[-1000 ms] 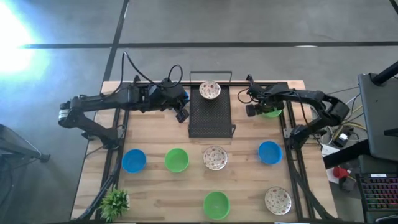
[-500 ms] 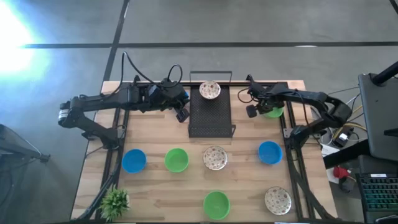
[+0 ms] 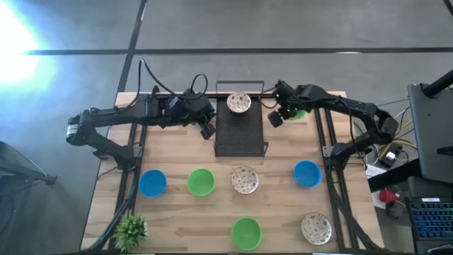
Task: Pick & Place Mini bowls
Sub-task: Put the top green bowl on the shelf
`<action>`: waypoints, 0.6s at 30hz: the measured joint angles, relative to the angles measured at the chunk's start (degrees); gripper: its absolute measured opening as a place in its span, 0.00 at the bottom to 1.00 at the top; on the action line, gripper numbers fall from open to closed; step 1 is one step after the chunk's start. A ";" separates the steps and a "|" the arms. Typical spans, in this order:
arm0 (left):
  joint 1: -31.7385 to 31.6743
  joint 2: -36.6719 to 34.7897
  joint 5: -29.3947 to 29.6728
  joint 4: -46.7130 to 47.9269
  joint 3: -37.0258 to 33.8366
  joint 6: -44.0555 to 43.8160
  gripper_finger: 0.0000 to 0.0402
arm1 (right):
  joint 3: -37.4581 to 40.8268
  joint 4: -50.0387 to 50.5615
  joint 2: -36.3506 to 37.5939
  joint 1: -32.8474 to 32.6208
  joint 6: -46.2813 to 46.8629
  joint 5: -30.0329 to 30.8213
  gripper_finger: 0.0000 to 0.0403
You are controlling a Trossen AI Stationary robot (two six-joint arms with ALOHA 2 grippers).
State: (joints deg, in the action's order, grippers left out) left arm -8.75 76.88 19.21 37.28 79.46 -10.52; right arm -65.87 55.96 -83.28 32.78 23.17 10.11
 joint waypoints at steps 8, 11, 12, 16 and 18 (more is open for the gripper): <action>0.00 -0.02 0.30 0.02 0.00 -0.61 0.17 | -14.38 1.86 -10.44 -5.77 -9.67 -5.69 0.02; 0.00 -0.02 0.30 0.02 0.00 -0.66 0.17 | -18.63 1.90 -14.24 -7.78 -13.08 -8.92 0.02; 0.00 -0.05 0.30 0.02 0.00 -0.73 0.17 | -19.99 1.96 -15.56 -8.62 -13.91 -9.26 0.02; -0.02 -0.11 0.29 0.01 0.00 -1.41 0.17 | -24.18 1.86 -20.61 -10.89 -15.82 -11.01 0.02; -0.02 -0.11 0.28 0.04 0.00 -1.44 0.17 | -25.66 2.02 -23.00 -11.96 -16.67 -10.97 0.02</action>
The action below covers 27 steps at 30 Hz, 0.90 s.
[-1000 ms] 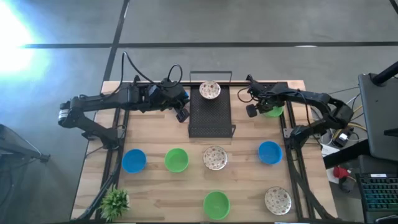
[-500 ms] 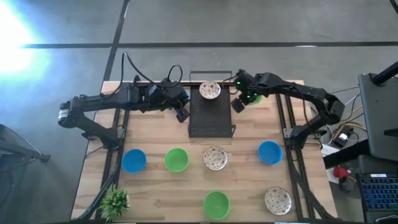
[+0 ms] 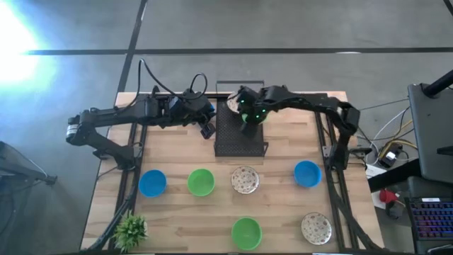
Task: Pick & Place Mini bowls
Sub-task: Put the top green bowl on the shelf
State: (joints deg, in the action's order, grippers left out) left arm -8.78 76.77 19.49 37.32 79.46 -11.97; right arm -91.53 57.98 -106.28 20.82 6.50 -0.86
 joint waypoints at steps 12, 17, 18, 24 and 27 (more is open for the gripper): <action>-0.02 0.00 -0.13 0.18 0.00 -0.40 0.17 | -7.44 0.16 -9.62 -3.69 -2.03 -2.73 0.02; -0.02 0.00 -0.37 0.58 0.00 -0.50 0.17 | -8.01 0.09 -12.49 -4.00 -2.17 -4.84 0.02; -0.02 0.00 -0.37 0.55 0.01 -0.52 0.17 | -8.06 0.04 -12.64 -4.00 -2.19 -4.75 0.02; -0.02 0.00 -0.25 0.57 0.00 -0.52 0.17 | -8.04 -0.76 -13.22 -3.89 -2.19 -4.97 0.02; -0.02 0.00 -0.11 0.57 0.00 -0.59 0.17 | -8.00 -2.06 -13.25 -3.89 -2.04 -4.88 0.02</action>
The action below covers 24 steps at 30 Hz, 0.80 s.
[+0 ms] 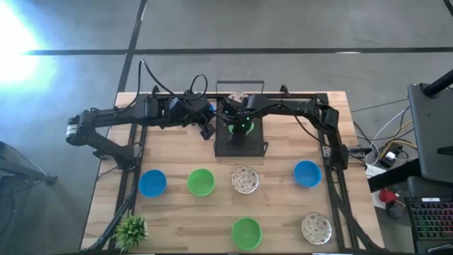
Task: Pick & Place Mini bowls
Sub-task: Put the top green bowl on the shelf
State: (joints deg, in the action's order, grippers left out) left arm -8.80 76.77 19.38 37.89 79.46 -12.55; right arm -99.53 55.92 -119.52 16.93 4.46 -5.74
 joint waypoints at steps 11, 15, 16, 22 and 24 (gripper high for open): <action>-0.02 0.00 0.20 -0.37 0.00 -0.19 0.17 | 0.59 -4.39 -0.11 0.55 0.45 0.11 0.02; -0.09 0.00 0.20 -0.35 0.00 -0.60 0.17 | 0.76 -4.47 -0.30 1.76 3.20 -3.09 0.02; -0.09 0.00 0.20 -0.35 0.00 -0.60 0.17 | 0.76 -4.51 -0.39 2.03 4.22 -3.52 0.02; -0.02 0.00 0.05 -0.32 0.00 -0.59 0.17 | 0.74 -4.39 -0.42 2.29 7.89 -3.15 0.02; -0.02 0.00 0.00 -0.31 0.00 -0.57 0.17 | 0.63 -4.35 -0.42 2.27 10.04 -3.17 0.02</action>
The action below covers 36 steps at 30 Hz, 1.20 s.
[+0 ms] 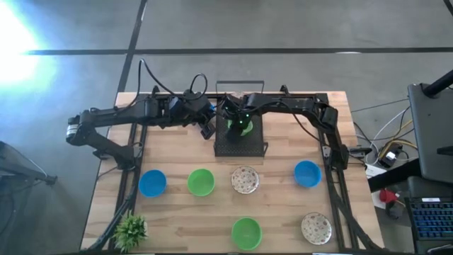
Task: Pick & Place Mini bowls
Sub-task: Put the top green bowl on the shelf
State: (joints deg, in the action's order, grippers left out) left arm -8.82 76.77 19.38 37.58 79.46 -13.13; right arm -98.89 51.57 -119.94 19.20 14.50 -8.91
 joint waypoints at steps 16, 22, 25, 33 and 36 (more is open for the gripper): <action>0.00 0.00 -0.02 0.31 0.01 0.02 0.17 | 0.13 -2.18 -1.73 0.57 9.77 4.63 0.02; 0.00 0.00 -0.04 0.33 0.00 0.04 0.17 | 0.13 -2.65 -3.24 0.57 10.10 4.34 0.02; 0.00 0.00 -0.04 0.33 0.00 0.44 0.17 | 0.13 -2.80 -3.37 0.57 10.84 4.18 0.02; 0.00 0.00 -0.02 0.02 0.01 0.52 0.17 | 0.06 -3.45 -3.37 0.59 11.09 4.15 0.02; 0.00 0.00 -0.02 0.04 0.00 0.52 0.17 | 0.06 -4.05 -3.37 0.59 11.10 4.15 0.02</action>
State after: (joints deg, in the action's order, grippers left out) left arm -8.82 76.77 19.35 37.63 79.46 -12.60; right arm -98.83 47.52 -123.31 19.79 25.61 -4.76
